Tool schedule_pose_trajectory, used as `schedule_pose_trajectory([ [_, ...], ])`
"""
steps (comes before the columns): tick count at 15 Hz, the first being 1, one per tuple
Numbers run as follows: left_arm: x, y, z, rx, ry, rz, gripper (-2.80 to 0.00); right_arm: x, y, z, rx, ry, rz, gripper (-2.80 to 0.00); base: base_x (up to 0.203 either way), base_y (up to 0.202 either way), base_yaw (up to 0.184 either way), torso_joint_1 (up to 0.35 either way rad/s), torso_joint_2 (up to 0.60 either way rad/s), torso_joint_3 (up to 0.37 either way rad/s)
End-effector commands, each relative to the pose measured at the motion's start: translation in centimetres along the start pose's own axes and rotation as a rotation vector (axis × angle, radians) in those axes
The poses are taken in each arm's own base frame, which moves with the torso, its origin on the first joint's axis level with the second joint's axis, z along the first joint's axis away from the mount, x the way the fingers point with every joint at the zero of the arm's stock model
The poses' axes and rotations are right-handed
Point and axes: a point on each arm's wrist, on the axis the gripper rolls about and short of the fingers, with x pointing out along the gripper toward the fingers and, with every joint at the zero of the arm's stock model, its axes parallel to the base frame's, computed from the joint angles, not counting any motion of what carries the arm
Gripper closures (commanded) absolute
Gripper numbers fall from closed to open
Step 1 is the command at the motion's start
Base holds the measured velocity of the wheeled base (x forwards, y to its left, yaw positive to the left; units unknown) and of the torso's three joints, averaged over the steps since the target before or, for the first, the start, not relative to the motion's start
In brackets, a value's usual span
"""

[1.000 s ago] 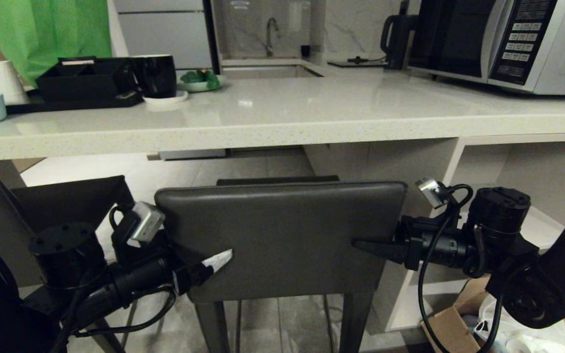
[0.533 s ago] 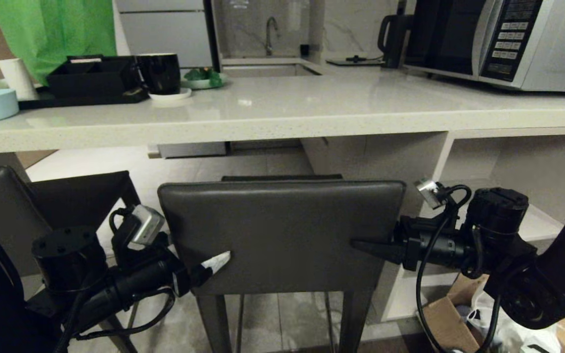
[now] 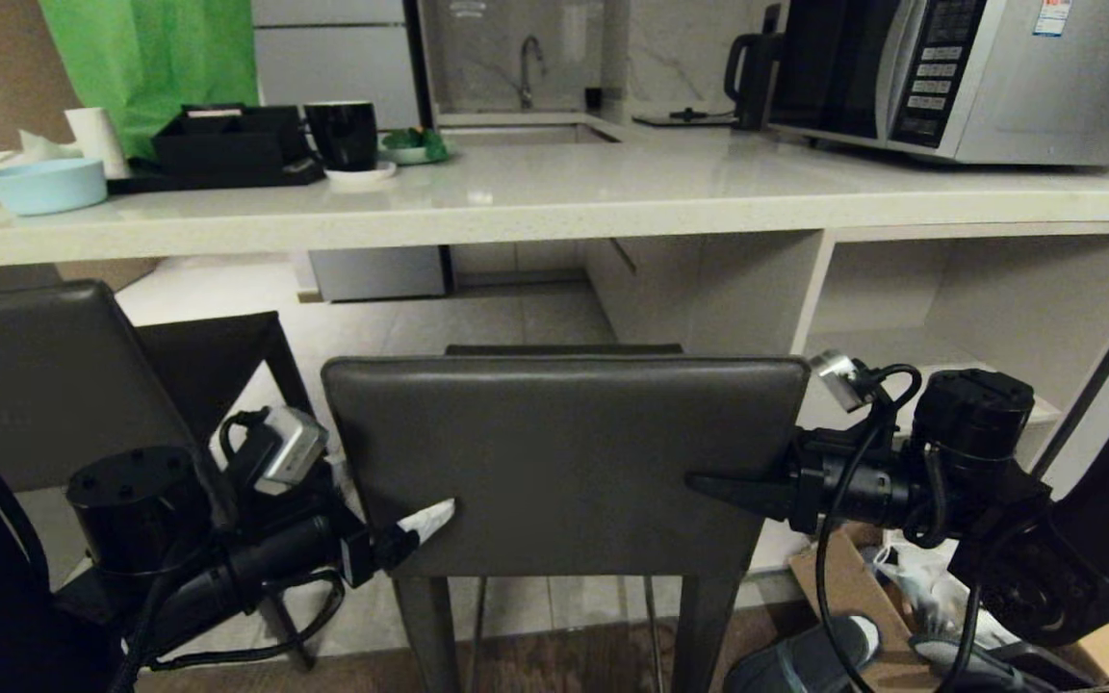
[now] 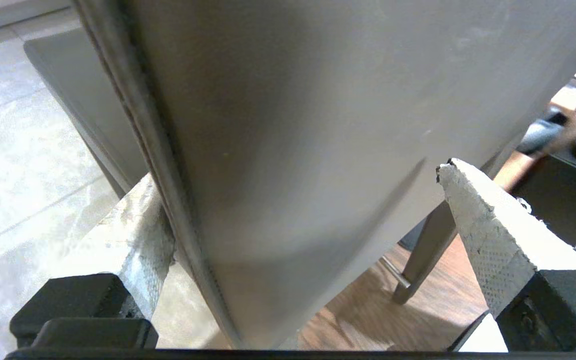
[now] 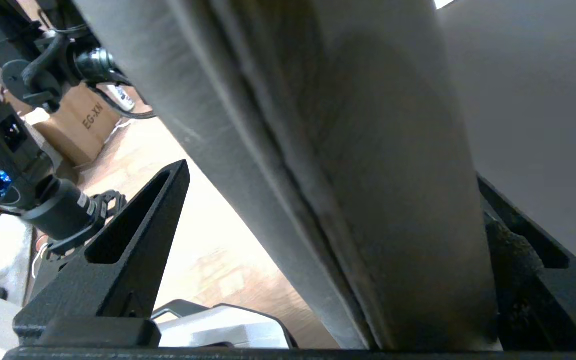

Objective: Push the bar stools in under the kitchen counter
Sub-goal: Pull the gray chair out from under the dining table

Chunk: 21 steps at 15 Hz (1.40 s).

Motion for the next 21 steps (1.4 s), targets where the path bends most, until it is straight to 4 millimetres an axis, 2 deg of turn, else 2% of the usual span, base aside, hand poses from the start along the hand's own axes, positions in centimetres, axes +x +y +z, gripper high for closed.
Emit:
schedule_pose_trajectory([
  [1, -0.3, -0.3, 0.4, 0.010, -0.019, -0.009, -2.80, 0.2, 0.2, 0.1, -0.009, -0.003, 0.015, -2.80, -0.194, 0.000, -0.003, 0.002, 0.00, 0.002],
  [8, -0.2, -1.0, 0.5, 0.008, -0.021, -0.033, -2.80, 1.0, 0.7, -0.1, -0.007, -0.001, 0.010, -2.80, -0.193, 0.000, -0.002, 0.002, 0.00, 0.001],
  [21, 0.2, -1.6, 0.7, 0.013, -0.024, -0.018, -2.80, 0.8, 0.8, -0.2, -0.014, -0.004, 0.011, -2.80, -0.195, 0.000, -0.001, 0.003, 0.00, 0.002],
])
